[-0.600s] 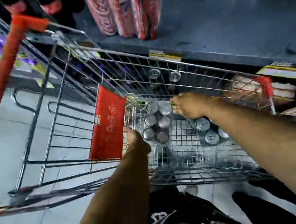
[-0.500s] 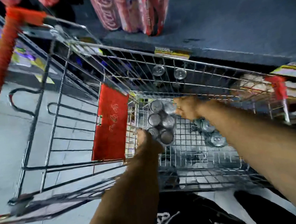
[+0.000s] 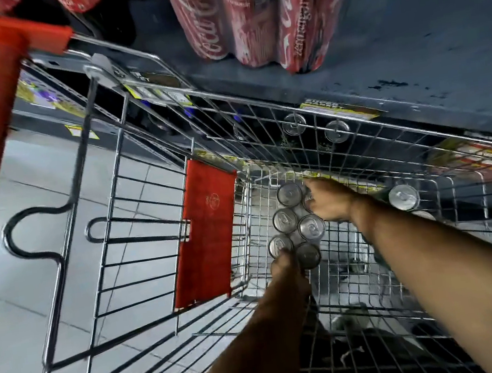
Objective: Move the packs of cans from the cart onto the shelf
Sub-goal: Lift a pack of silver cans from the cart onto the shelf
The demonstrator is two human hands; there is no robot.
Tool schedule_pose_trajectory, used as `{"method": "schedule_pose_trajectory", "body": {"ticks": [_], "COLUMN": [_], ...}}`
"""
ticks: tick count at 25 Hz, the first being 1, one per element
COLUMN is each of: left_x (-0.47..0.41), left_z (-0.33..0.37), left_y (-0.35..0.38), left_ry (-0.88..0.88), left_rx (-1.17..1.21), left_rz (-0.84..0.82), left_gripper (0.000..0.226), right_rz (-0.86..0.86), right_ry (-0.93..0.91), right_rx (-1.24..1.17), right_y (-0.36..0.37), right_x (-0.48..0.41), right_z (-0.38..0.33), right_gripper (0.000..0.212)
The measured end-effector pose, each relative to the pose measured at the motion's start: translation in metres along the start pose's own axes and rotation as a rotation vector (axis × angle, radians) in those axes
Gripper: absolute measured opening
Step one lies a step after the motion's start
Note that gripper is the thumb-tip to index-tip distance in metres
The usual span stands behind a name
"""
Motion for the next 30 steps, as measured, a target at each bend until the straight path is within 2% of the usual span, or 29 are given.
{"method": "schedule_pose_trajectory", "body": {"ticks": [2,3,4,6,10,15,20,22,24,26,28,30], "left_x": [-0.004,0.001,0.004,0.012,0.070,0.164,0.235,0.270,0.303,0.333,0.354,0.364], "left_z": [-0.009,-0.002,0.004,0.021,0.072,0.107,0.117,0.120,0.126,0.136,0.148,0.165], "left_y": [-0.004,-0.008,-0.015,-0.019,-0.021,0.003,0.045,0.071,0.096,0.119,0.138,0.157], "left_ry": [-0.009,0.051,0.065,0.143,0.344,0.546,0.753,0.819,0.887,0.961,1.005,1.002], "left_rx": [0.040,-0.037,-0.012,-0.057,-0.149,-0.180,-0.187,-0.139,-0.094,-0.103,-0.118,-0.168], "left_rz": [-0.019,0.011,0.070,0.073,0.091,0.103,-0.021,-0.129,-0.238,-0.322,-0.366,-0.360], "left_gripper": [0.037,0.033,0.032,0.029,0.043,0.036,0.044,0.045,0.058,0.073,0.068,0.056], "right_rz": [0.045,0.054,0.061,0.097,0.259,0.535,0.790,0.856,0.930,0.999,1.054,1.063], "right_ry": [0.024,0.043,0.057,0.085,0.136,0.125,0.073,0.019,-0.029,-0.068,-0.132,-0.177], "right_rx": [-0.103,-0.151,-0.196,-0.283,-0.525,-0.752,-0.889,-0.960,-0.991,-0.997,-1.008,-0.999], "right_y": [-0.004,-0.005,-0.006,-0.003,-0.011,-0.066,-0.126,-0.152,-0.183,-0.215,-0.247,-0.275], "right_x": [0.001,0.003,0.008,0.024,0.075,0.152,0.233,0.262,0.289,0.309,0.323,0.325], "right_z": [0.001,0.004,0.007,0.018,0.029,0.031,0.049,0.056,0.058,0.058,0.051,0.043], "right_gripper": [0.054,0.053,0.055,0.063,0.060,0.050,0.042,0.037,0.024,0.026,0.030,0.017]}}
Point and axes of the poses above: each hand's wrist, its own x-axis away from the middle knuckle, its own y-axis out of the palm, z = x × y, the point moved 8 cm from there along -x, towards the middle knuckle, and after that the axes turned 2 degrees about -y, right-handed, at the moved point
